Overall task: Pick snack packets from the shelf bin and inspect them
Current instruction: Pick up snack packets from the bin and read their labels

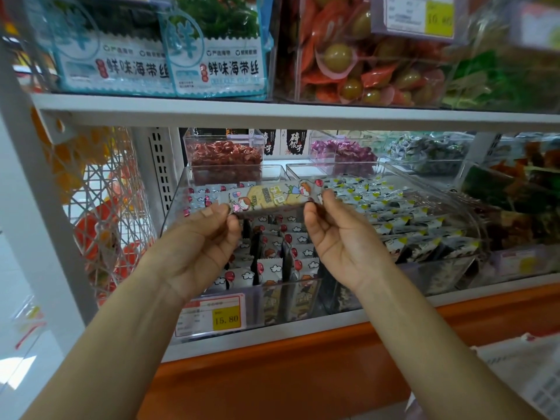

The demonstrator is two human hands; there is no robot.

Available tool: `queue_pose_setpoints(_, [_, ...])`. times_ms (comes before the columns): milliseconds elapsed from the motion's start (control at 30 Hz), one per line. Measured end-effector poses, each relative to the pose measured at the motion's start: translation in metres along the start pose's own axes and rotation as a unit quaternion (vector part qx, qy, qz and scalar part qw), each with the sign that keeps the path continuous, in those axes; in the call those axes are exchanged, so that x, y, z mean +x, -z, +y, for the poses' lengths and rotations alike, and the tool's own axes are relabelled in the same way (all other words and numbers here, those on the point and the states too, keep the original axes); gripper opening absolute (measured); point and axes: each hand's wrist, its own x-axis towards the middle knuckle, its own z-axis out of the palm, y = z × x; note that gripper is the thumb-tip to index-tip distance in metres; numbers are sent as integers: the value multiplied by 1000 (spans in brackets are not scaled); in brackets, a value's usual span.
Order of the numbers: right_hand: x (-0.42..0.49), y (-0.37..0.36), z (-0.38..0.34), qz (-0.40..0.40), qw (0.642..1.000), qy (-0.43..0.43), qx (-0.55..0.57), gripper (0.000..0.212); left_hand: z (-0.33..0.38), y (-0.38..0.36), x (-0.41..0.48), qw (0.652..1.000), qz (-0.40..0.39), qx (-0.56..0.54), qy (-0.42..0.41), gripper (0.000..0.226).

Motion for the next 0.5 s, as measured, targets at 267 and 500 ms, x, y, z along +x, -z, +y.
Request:
queue_pose_setpoints(267, [0,7,1,-2,917,207,-342,12,4,1,-5,983,-51,163,-68,24])
queue_pose_setpoints(500, [-1,7,3,-21,904,191,-381,24,2,1,-7,952,-52,260,-151,37])
